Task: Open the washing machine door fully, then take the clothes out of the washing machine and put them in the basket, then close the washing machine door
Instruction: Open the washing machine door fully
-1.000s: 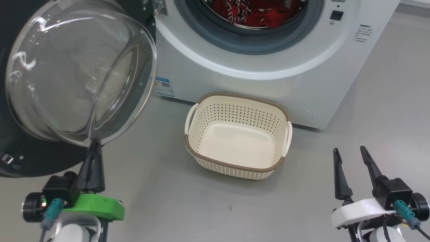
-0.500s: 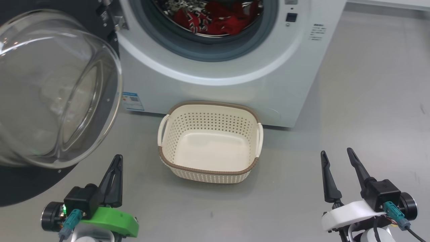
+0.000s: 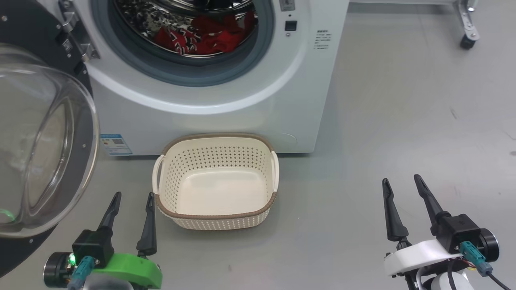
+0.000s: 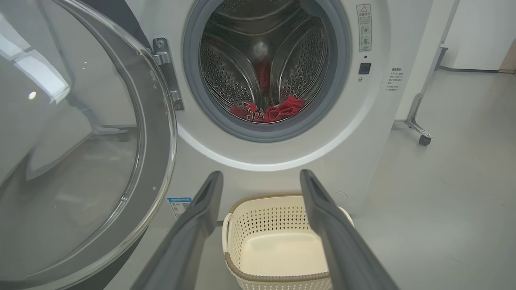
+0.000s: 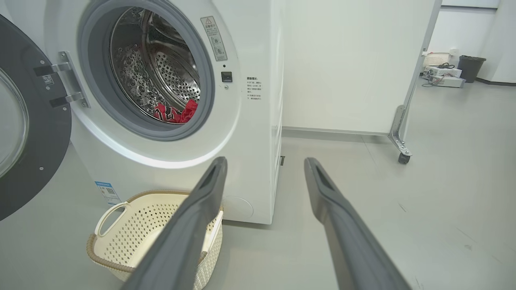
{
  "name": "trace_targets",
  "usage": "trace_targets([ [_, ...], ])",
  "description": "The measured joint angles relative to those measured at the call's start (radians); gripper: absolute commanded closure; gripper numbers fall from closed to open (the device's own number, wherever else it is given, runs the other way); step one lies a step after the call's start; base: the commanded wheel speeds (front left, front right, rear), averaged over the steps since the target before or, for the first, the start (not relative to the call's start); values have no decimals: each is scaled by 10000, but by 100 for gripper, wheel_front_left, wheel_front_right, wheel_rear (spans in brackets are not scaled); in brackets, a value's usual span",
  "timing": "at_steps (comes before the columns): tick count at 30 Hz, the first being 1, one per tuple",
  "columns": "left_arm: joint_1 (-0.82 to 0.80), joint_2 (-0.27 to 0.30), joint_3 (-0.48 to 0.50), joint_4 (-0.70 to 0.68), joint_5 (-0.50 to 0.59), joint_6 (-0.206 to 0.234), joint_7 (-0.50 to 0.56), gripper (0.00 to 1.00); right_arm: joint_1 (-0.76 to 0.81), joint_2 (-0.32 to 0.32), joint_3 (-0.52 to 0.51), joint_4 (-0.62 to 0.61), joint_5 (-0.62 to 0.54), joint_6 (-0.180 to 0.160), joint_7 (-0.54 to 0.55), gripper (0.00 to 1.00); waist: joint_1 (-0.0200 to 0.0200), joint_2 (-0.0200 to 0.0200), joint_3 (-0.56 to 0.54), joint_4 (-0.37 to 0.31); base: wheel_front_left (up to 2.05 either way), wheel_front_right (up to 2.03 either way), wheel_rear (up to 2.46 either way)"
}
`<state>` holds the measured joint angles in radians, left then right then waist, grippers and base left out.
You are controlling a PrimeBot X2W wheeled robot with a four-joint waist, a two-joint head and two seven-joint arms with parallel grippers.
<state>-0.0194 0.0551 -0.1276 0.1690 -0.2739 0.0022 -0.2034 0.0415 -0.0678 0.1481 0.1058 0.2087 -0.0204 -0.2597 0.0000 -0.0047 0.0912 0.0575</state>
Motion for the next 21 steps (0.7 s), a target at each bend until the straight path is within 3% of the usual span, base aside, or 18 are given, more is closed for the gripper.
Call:
trace_targets([
  [7, 27, -2, -40, -82, 48, 117, 88, 0, 110, 6, -207, -178, 0, -86, 0, 0, 0, 0, -83, -342, 0, 0, 0],
  [21, 72, 0, -48, -171, 203, 324, 176, 0, 246, 15, -290, -267, 0, -88, 0, 0, 0, 0, -174, -251, 0, 0, 0],
])
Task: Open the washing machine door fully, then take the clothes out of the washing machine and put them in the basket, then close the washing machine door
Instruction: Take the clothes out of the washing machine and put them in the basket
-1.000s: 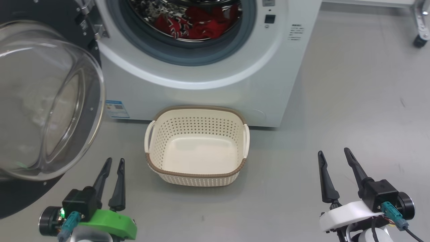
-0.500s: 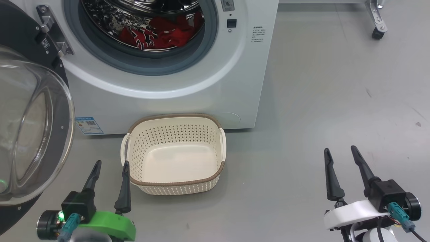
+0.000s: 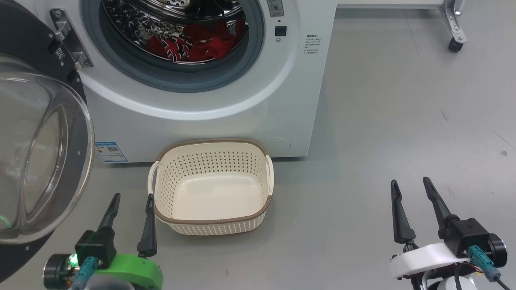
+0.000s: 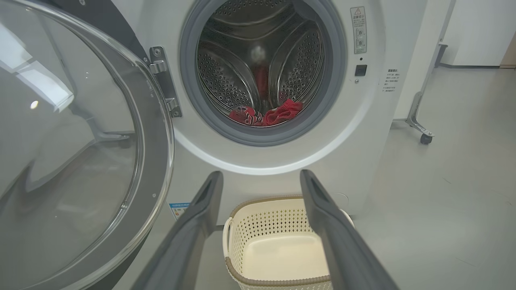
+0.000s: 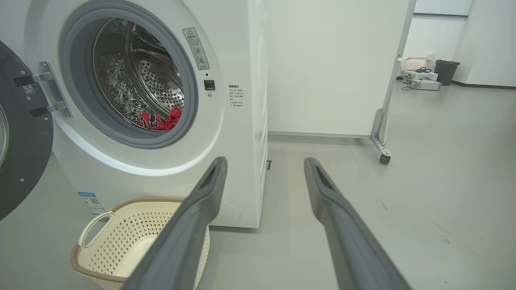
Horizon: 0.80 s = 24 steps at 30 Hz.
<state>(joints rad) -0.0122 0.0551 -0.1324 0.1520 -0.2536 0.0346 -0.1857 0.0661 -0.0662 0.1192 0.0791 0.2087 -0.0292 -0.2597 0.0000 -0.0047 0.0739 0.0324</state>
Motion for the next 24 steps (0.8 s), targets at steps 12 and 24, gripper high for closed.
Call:
trace_targets([
  [12, 185, 0, -56, -121, -4, 0, 92, 0, 58, 2, -13, -56, 0, 0, 0, 0, 0, 0, -40, 75, 0, 0, 0],
  [24, 221, 2, -109, -412, -2, 38, 90, 0, 135, 15, -8, -146, 0, 0, 0, 0, 0, 0, 31, 56, 4, -4, 0],
])
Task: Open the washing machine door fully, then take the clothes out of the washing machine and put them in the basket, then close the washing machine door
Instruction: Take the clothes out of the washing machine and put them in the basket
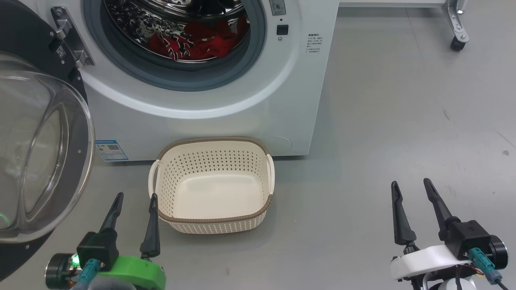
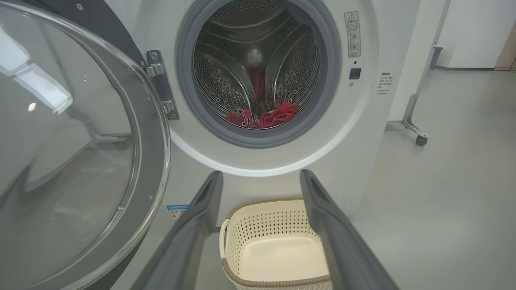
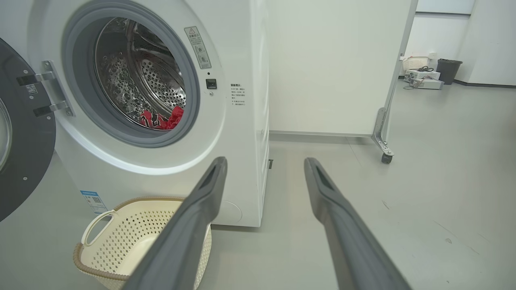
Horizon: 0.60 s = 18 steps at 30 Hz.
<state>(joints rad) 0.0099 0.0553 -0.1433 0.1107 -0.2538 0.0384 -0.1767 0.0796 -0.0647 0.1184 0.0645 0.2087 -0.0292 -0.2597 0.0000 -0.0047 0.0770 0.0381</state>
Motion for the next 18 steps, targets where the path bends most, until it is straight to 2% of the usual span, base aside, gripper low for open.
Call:
trace_targets([
  [9, 0, 0, -46, -232, 0, 0, -2, 0, 8, 17, -12, -48, 0, 0, 0, 0, 0, 0, 104, -48, 36, -36, 0],
  [18, 0, 0, -67, -297, 0, 2, 0, 0, 9, 23, -29, -56, 0, 2, 0, 0, 0, 0, 165, -57, 73, -73, 0],
])
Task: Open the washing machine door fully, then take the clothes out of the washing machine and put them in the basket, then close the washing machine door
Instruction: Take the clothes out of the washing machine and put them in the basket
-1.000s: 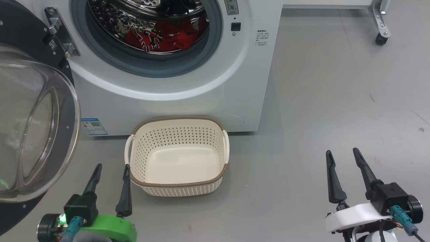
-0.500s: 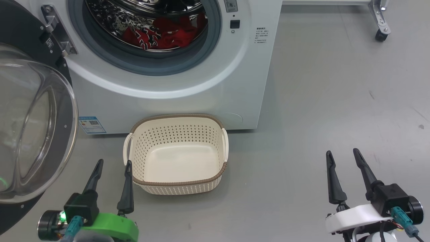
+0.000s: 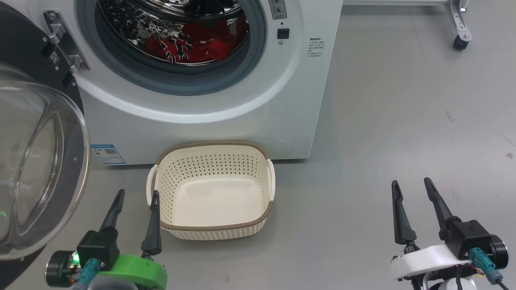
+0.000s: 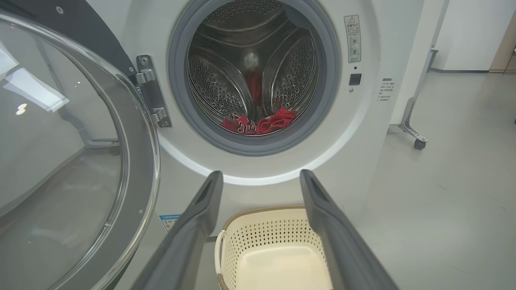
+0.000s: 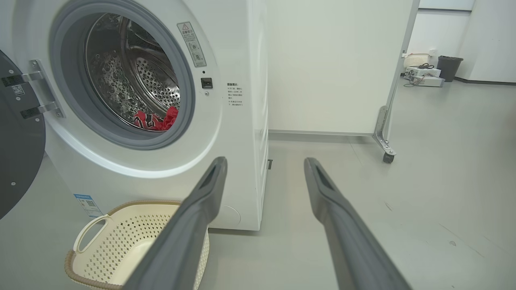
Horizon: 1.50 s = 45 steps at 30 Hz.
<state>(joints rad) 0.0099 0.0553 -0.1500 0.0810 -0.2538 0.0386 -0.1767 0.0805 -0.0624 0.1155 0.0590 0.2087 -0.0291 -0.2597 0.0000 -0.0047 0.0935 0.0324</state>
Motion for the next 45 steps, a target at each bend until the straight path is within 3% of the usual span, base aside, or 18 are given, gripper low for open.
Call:
trace_targets([
  [21, 1, 8, 23, -35, 46, 92, 10, 0, -2, 10, -6, 42, 2, 13, 0, 0, 0, 0, 19, 62, 80, -80, 0],
  [45, 9, 8, 17, -33, 31, 102, 42, 0, -2, 19, -6, 94, 2, 15, 0, 0, 0, 0, 62, 84, 9, -9, 0],
])
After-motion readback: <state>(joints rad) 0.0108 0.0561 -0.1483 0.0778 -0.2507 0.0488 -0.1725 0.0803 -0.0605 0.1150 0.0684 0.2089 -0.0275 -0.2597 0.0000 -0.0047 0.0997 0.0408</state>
